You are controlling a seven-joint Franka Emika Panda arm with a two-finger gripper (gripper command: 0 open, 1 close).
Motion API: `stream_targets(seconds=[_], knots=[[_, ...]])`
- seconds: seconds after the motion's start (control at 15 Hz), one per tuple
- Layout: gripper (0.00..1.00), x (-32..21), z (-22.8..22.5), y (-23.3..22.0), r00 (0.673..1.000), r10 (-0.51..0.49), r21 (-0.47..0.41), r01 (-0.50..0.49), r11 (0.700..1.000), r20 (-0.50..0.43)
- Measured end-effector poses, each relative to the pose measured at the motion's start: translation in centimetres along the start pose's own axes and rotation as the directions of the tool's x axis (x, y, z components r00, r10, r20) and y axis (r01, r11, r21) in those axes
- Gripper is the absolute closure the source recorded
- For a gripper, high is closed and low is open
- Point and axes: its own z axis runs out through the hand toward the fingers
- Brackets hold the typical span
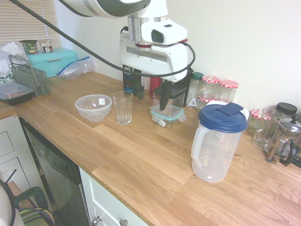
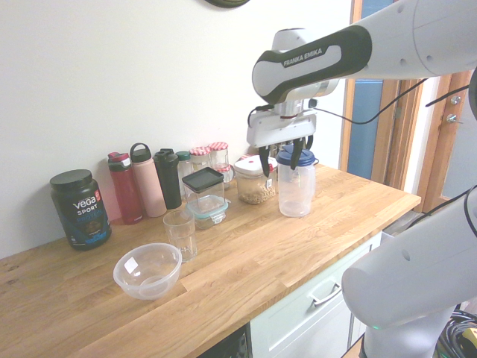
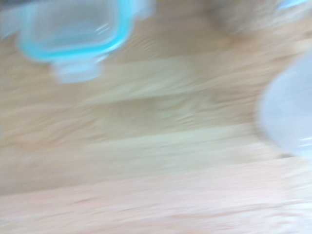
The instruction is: Pour me some water
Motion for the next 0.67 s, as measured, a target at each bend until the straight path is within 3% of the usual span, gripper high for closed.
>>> stream_targets(seconds=[0.33,0.67], knots=[[0.00,4.4,-1.0,6.6,0.998,0.048,0.041,-0.046,0.998,-0.042],[0.00,6.6,3.6,7.3,0.996,0.054,0.073,-0.048,0.996,-0.076]])
